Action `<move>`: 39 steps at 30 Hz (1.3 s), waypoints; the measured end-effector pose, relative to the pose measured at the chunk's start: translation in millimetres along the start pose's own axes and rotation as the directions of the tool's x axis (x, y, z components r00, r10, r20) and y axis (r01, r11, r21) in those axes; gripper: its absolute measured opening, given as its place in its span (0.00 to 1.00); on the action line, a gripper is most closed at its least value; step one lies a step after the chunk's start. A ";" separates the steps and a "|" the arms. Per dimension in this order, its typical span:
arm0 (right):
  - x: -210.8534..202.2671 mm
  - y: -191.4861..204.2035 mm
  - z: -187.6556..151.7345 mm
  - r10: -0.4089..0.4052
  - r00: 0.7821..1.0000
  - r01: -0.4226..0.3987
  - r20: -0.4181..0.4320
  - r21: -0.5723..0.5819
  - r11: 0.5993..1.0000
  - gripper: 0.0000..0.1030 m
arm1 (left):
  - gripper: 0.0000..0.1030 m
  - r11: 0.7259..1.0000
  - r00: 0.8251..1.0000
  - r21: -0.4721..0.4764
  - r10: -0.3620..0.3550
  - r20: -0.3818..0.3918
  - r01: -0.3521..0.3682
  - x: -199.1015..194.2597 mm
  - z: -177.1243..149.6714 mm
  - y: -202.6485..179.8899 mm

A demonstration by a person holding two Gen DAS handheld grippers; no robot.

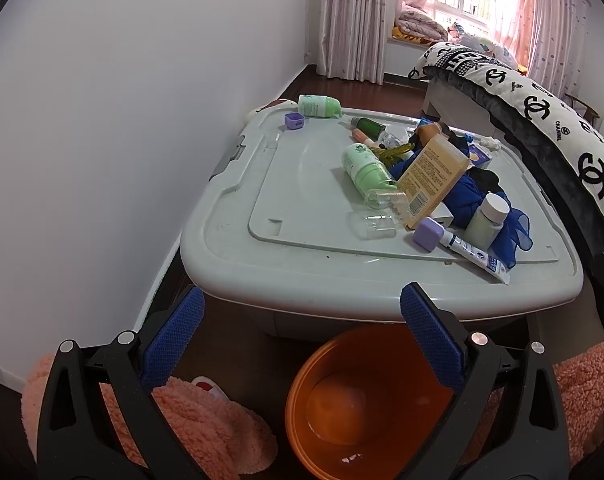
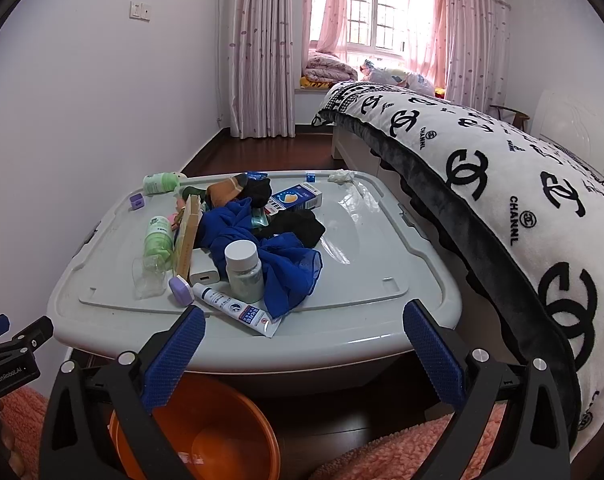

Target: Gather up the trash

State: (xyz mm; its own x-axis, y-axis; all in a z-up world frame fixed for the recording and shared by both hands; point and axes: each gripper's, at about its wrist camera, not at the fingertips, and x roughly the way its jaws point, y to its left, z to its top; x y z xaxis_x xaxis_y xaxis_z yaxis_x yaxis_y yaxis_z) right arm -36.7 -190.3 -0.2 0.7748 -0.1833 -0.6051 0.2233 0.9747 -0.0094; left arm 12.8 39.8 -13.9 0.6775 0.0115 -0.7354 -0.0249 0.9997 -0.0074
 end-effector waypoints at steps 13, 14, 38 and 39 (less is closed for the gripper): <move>16.9 6.3 10.0 0.149 0.989 -0.149 0.001 0.030 0.988 0.95 | 0.93 0.999 0.999 0.009 0.052 0.015 -0.052 10.2 -2.2 6.7; 22.4 10.1 15.1 0.207 0.978 -0.207 -0.005 0.039 0.978 0.95 | 0.93 0.998 0.998 0.010 0.059 0.011 -0.059 13.0 -2.7 7.9; 148.5 106.9 100.3 0.312 0.915 -0.346 -0.255 -0.098 0.933 0.16 | 0.93 0.996 0.995 -0.066 -0.068 -0.072 0.063 49.5 -6.1 36.1; 138.8 102.5 103.1 0.327 0.914 -0.357 -0.239 -0.097 0.929 0.16 | 0.93 0.994 0.993 -0.062 -0.097 -0.063 0.094 50.9 -5.3 33.2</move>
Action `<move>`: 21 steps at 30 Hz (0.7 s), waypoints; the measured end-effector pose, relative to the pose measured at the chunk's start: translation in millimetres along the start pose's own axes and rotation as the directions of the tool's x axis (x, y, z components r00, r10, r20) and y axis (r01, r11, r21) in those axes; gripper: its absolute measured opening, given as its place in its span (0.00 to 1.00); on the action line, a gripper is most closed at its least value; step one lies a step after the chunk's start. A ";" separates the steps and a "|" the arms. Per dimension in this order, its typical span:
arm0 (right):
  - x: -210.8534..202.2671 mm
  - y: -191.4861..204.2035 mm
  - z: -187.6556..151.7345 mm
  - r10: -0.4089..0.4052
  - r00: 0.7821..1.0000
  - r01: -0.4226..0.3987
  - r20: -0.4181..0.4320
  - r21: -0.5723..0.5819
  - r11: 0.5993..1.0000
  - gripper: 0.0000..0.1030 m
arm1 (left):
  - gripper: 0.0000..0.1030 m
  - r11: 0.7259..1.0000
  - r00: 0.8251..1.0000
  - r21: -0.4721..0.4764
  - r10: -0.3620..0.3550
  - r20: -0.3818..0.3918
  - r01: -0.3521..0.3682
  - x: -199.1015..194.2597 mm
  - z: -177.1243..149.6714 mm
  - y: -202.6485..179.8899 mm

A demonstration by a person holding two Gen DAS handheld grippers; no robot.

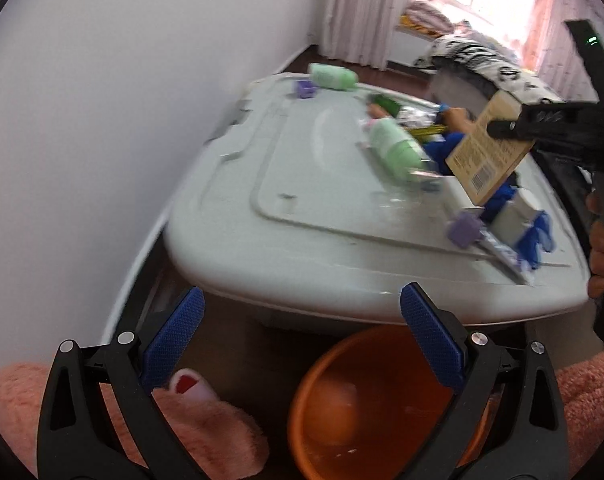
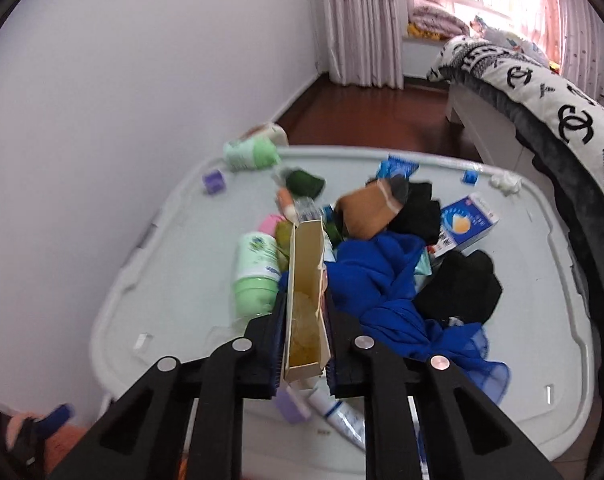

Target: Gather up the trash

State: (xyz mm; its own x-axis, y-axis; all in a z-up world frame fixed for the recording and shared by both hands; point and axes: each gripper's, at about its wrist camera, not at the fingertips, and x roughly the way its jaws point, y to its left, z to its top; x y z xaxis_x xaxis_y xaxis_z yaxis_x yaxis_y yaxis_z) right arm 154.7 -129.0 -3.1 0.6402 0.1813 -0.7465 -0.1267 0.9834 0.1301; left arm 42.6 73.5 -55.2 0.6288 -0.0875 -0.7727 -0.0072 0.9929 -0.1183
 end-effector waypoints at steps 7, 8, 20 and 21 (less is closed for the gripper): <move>-90.8 -18.4 -33.9 -0.010 0.990 0.012 0.143 -0.014 1.000 0.16 | 0.93 0.993 0.992 0.007 -0.119 0.031 0.119 18.8 36.7 -40.5; -97.2 -22.5 -38.1 -0.008 0.989 0.009 0.150 -0.006 1.000 0.16 | 0.93 0.993 0.993 0.032 -0.114 0.032 0.113 23.9 43.6 -51.3; -131.4 -55.5 -80.4 0.021 0.985 -0.027 0.173 0.031 0.999 0.16 | 0.43 0.997 0.980 0.079 -0.007 -0.198 0.023 123.0 90.1 -112.9; -132.0 -57.0 -82.0 0.023 0.984 -0.030 0.175 0.037 0.999 0.16 | 0.33 0.998 0.971 0.053 -0.030 -0.236 0.044 128.1 88.5 -109.3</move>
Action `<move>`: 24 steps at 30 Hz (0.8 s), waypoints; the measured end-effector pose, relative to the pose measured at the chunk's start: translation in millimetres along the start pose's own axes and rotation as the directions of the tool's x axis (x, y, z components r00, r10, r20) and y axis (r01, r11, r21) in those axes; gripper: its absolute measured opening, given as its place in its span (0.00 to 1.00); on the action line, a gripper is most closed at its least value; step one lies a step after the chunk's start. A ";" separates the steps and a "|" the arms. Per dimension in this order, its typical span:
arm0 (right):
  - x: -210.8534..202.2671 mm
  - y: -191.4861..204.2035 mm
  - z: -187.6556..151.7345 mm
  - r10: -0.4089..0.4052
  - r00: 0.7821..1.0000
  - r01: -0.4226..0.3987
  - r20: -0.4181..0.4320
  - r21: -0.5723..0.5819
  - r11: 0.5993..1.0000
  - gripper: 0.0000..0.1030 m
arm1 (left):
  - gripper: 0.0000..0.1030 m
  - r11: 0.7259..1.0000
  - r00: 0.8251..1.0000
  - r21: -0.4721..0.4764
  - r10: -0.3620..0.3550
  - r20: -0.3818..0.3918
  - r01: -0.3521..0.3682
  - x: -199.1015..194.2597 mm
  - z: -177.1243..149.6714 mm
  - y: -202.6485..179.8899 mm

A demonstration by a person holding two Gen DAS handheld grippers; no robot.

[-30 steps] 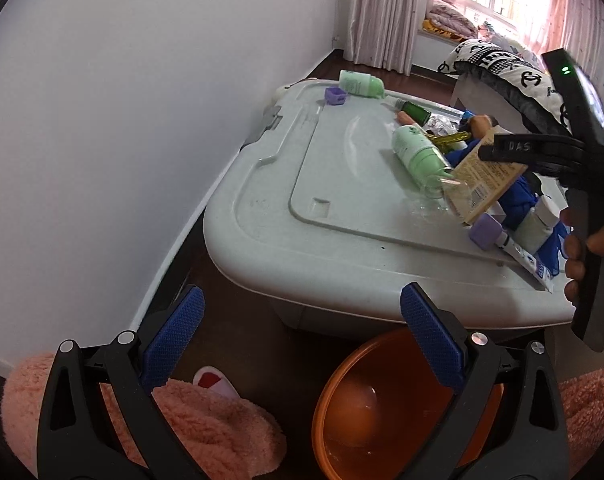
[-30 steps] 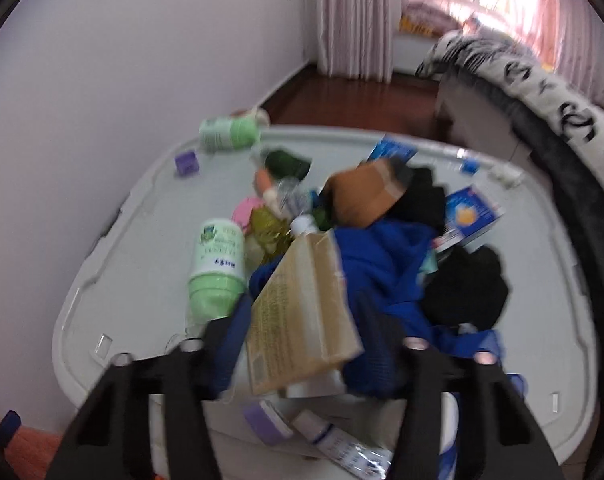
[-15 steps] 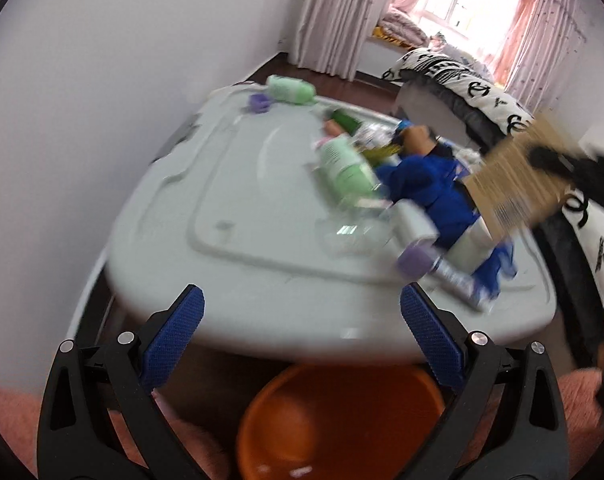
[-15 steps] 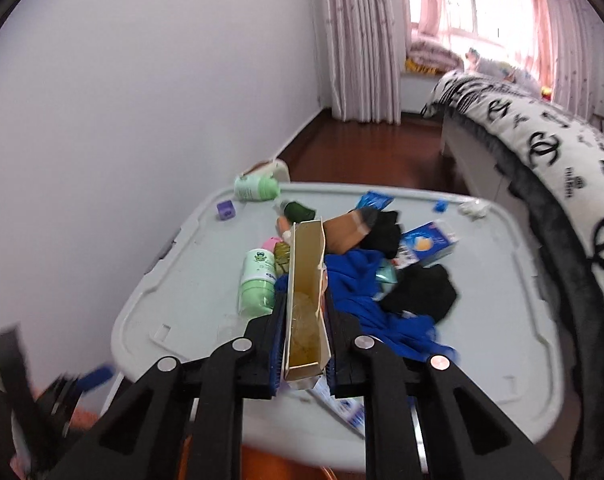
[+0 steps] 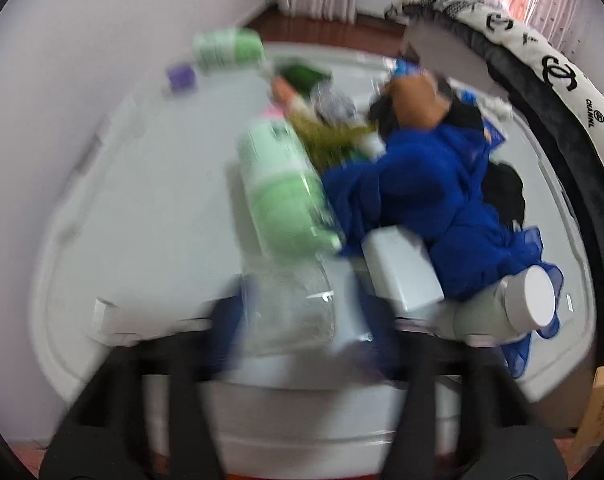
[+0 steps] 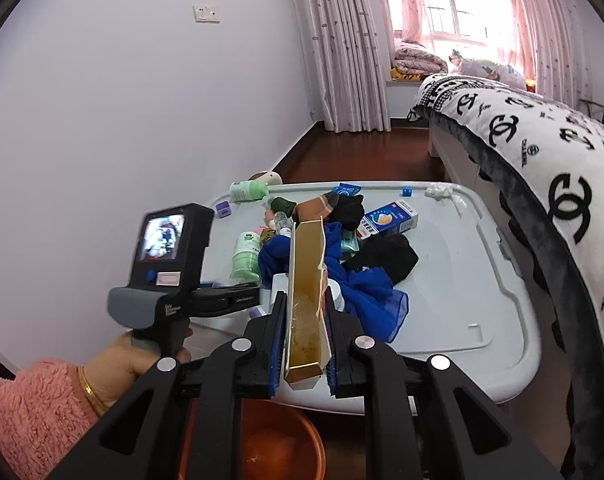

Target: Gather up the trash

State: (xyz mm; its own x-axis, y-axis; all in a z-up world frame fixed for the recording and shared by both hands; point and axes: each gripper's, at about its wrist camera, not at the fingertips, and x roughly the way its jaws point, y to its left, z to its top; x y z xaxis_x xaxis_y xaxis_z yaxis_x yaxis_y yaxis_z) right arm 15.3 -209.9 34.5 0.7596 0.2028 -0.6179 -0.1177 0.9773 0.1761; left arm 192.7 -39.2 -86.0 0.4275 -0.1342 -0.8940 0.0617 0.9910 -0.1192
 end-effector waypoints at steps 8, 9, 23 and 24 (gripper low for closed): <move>-7.0 2.9 -12.6 0.035 0.999 -0.035 -0.006 0.009 0.999 0.16 | 0.32 0.996 0.997 0.062 -0.063 0.053 0.059 -50.1 -23.3 19.7; -7.7 5.7 -15.0 0.048 0.999 -0.048 -0.015 0.007 0.999 0.16 | 0.32 0.993 0.995 0.091 -0.078 0.059 0.073 -63.0 -29.7 19.9; 61.6 32.2 -101.7 0.101 0.900 -0.098 -0.423 0.029 0.995 0.24 | 0.39 0.958 0.904 0.138 -0.183 -0.387 0.253 -40.3 -174.4 50.1; 69.6 31.9 -110.1 0.104 0.880 -0.096 -0.463 0.041 0.995 0.47 | 0.53 0.962 0.894 0.129 -0.166 -0.416 0.239 -29.2 -179.1 51.6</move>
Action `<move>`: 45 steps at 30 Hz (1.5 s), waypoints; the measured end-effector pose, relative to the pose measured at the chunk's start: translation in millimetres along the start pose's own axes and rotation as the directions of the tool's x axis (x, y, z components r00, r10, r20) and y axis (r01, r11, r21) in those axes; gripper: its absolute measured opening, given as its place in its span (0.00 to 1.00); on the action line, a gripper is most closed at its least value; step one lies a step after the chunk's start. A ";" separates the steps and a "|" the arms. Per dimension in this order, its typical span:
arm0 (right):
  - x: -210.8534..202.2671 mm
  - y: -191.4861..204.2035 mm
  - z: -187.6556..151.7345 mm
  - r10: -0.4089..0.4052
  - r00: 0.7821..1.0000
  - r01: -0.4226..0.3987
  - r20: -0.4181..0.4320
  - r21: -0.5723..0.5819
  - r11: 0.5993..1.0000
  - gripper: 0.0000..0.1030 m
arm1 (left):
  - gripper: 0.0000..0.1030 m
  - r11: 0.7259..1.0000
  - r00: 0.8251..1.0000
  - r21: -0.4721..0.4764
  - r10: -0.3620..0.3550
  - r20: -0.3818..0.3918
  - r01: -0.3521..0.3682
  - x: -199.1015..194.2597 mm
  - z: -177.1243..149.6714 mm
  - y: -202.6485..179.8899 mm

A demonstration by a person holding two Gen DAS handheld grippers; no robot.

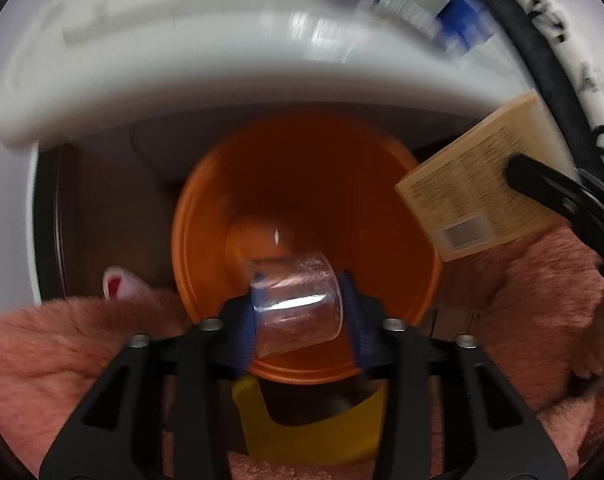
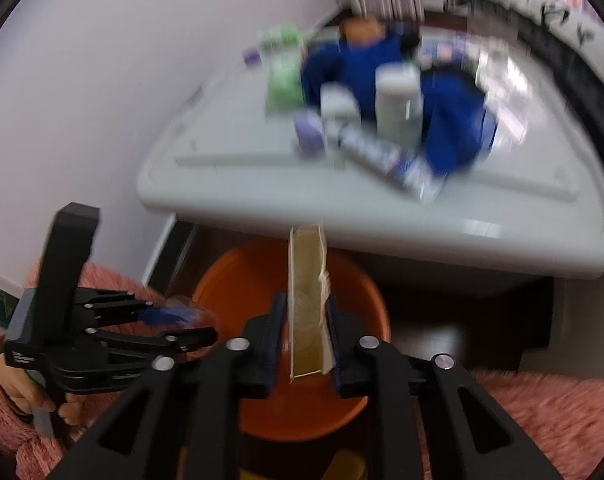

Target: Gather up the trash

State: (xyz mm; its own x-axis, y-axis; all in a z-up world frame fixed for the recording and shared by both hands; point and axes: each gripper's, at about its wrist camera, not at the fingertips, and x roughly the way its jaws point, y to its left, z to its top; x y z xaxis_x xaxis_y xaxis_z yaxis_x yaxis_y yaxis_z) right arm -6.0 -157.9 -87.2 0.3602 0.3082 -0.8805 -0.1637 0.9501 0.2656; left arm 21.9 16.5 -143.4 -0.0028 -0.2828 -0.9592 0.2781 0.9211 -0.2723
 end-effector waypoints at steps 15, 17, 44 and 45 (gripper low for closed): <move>-14.6 -12.5 11.4 -0.076 0.992 0.072 0.101 0.041 0.997 0.71 | 0.79 0.999 0.981 -0.039 0.008 0.192 0.000 -29.7 6.6 10.4; -27.4 -9.6 23.5 -0.106 0.982 0.103 0.155 0.025 0.994 0.74 | 0.79 0.998 0.959 -0.034 0.058 0.278 -0.051 -47.8 6.8 9.0; -14.9 -37.2 131.6 -0.221 0.939 0.216 0.263 0.047 0.975 0.41 | 0.79 0.986 0.879 -0.020 0.154 0.452 -0.163 -77.6 28.1 -13.1; -23.5 -37.4 131.1 -0.204 0.939 0.197 0.275 0.053 0.979 0.41 | 0.79 0.987 0.878 -0.012 0.148 0.454 -0.160 -75.8 33.7 -15.6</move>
State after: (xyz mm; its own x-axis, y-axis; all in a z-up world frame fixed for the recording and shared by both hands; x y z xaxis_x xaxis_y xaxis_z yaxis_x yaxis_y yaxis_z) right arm 112.0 -194.3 -25.0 0.6246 0.1091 -0.7732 -0.0404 0.9934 0.1076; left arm 50.2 14.6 -63.9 0.4752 -0.2334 -0.8483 0.2630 0.9578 -0.1162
